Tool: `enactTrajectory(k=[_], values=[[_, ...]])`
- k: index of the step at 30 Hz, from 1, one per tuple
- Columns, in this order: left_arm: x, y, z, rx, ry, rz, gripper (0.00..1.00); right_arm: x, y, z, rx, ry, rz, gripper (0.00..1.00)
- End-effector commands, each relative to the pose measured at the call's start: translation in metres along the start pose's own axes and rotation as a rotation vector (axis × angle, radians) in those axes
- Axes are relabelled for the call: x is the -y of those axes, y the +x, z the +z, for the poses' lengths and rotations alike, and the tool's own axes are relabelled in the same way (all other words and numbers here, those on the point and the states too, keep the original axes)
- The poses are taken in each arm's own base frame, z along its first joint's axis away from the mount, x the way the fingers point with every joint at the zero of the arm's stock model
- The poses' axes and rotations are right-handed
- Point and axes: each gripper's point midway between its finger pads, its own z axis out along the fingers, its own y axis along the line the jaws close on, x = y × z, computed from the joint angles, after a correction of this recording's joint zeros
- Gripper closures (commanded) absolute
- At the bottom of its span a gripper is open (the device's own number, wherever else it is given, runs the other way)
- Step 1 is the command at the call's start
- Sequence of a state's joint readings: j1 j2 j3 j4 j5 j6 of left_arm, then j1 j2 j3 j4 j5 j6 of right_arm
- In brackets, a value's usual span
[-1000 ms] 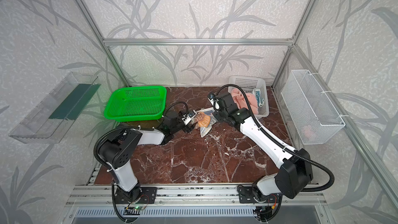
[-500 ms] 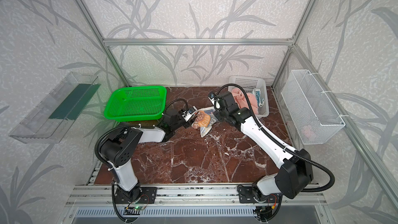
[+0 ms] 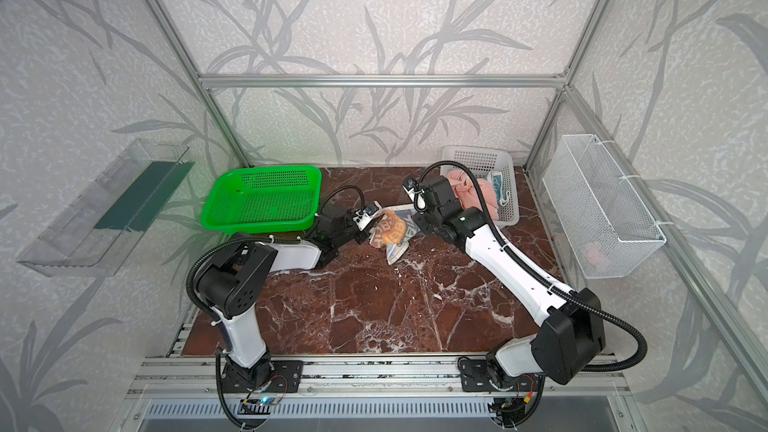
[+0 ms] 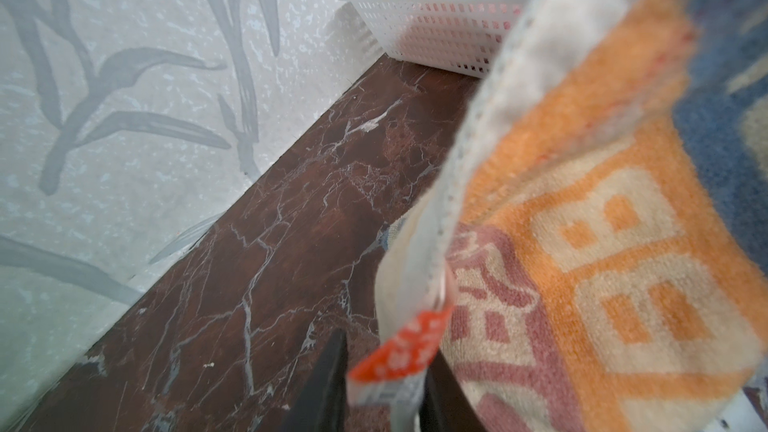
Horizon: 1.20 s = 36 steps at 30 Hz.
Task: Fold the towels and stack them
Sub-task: 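Hold the towel up between both grippers, stretching it apart, then raise both grippers high, pulling the cream RABBIT towel taut between them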
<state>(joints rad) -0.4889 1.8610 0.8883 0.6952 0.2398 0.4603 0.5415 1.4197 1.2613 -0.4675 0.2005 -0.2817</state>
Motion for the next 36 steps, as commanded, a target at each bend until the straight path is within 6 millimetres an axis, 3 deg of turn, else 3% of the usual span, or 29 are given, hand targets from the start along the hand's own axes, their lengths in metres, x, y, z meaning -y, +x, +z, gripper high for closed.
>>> enactTrajectory(k=[1, 4, 9, 19, 25, 28, 36], values=[[0.000, 0.005, 0.005, -0.028, 0.015, -0.001, 0.81, 0.011, -0.013, -0.011, 0.059, 0.021, 0.029, 1.00], [-0.004, 0.007, 0.004, -0.050, -0.008, -0.019, 1.00, 0.013, -0.013, -0.008, 0.063, 0.020, 0.046, 1.00], [-0.017, -0.001, -0.003, -0.042, -0.071, -0.057, 1.00, 0.017, -0.012, 0.006, 0.050, 0.025, 0.071, 1.00], [-0.055, -0.054, -0.036, -0.015, -0.182, -0.161, 1.00, 0.031, -0.032, 0.026, 0.072, 0.037, 0.142, 1.00], [-0.114, -0.087, -0.060, -0.207, -0.377, -0.254, 1.00, 0.056, -0.066, 0.026, 0.139, 0.034, 0.242, 1.00], [-0.142, -0.113, -0.073, -0.257, -0.460, -0.278, 1.00, 0.070, -0.092, 0.022, 0.203, 0.001, 0.307, 1.00], [-0.175, -0.194, -0.123, -0.149, -0.515, -0.306, 1.00, 0.083, -0.150, -0.011, 0.335, -0.062, 0.268, 1.00]])
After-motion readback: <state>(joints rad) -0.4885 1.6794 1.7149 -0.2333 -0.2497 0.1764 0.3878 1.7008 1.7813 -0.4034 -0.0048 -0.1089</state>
